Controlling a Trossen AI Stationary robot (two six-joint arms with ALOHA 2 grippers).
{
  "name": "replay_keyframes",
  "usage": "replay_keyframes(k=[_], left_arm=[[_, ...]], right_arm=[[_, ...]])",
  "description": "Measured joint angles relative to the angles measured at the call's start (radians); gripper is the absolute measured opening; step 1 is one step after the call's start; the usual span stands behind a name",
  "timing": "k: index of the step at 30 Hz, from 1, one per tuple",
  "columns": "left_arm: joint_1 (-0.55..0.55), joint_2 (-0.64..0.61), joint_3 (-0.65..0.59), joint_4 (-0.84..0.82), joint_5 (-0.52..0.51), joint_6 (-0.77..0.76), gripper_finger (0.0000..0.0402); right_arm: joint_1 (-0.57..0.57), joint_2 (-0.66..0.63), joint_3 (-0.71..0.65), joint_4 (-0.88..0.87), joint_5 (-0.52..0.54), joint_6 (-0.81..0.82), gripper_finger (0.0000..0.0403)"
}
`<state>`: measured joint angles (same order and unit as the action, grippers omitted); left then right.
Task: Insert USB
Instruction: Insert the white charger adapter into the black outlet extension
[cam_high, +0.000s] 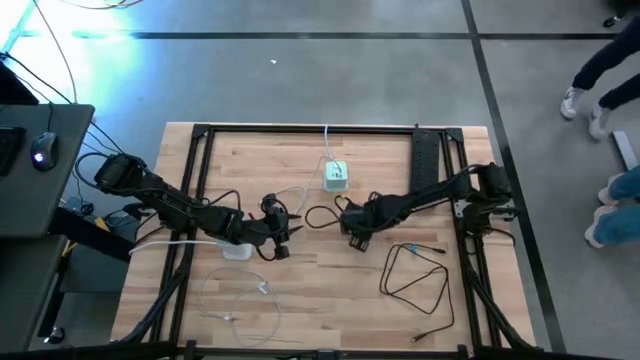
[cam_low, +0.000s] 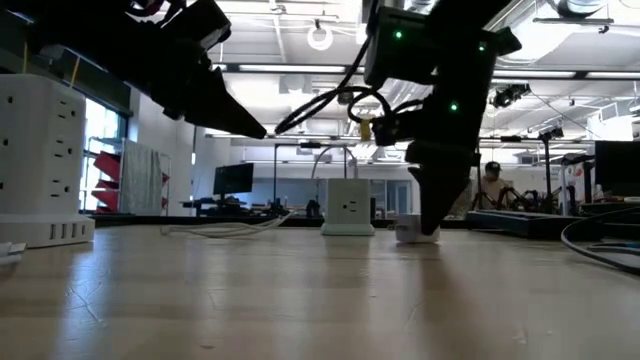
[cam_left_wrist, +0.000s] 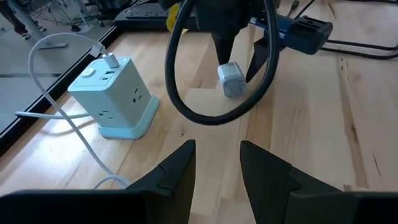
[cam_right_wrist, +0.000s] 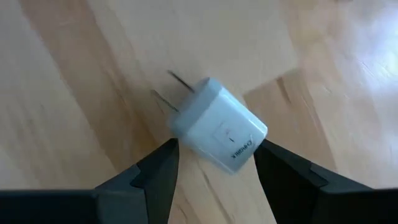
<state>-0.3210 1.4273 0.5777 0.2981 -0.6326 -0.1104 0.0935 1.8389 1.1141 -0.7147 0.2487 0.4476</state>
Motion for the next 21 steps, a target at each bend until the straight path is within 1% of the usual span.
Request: replay_keyframes(k=[2, 4, 7, 9, 12, 14, 16, 18, 21], left_arm=[[0.0, 0.0, 0.0, -0.001, 0.0, 0.0, 0.0103], [0.0, 0.0, 0.0, -0.008, 0.0, 0.0, 0.0103], [0.0, 0.0, 0.0, -0.007, 0.0, 0.0, 0.0103], [0.0, 0.0, 0.0, -0.008, 0.0, 0.0, 0.0103], [0.0, 0.0, 0.0, -0.009, 0.0, 0.0, 0.0103], [0.0, 0.0, 0.0, -0.009, 0.0, 0.0, 0.0103], [0.0, 0.0, 0.0, -0.012, 0.0, 0.0, 0.0103], [0.0, 0.0, 0.0, -0.014, 0.0, 0.0, 0.0103], [0.0, 0.0, 0.0, -0.014, 0.0, 0.0, 0.0103]], right_arm=[[-0.009, 0.0, 0.0, -0.002, -0.016, -0.034, 0.0193], [-0.012, 0.0, 0.0, 0.001, -0.041, -0.028, 0.0193], [-0.011, 0.0, 0.0, 0.029, -0.133, 0.018, 0.0193], [0.007, 0.0, 0.0, 0.086, -0.19, 0.019, 0.0193], [0.049, 0.0, 0.0, 0.148, -0.201, -0.018, 0.0193], [0.074, -0.002, 0.002, 0.151, -0.179, -0.026, 0.0193], [0.095, -0.003, 0.003, 0.15, -0.129, 0.036, 0.0193], [0.117, -0.003, 0.003, 0.143, -0.06, 0.123, 0.0193], [0.173, -0.003, -0.004, 0.148, 0.082, 0.233, 0.0193]])
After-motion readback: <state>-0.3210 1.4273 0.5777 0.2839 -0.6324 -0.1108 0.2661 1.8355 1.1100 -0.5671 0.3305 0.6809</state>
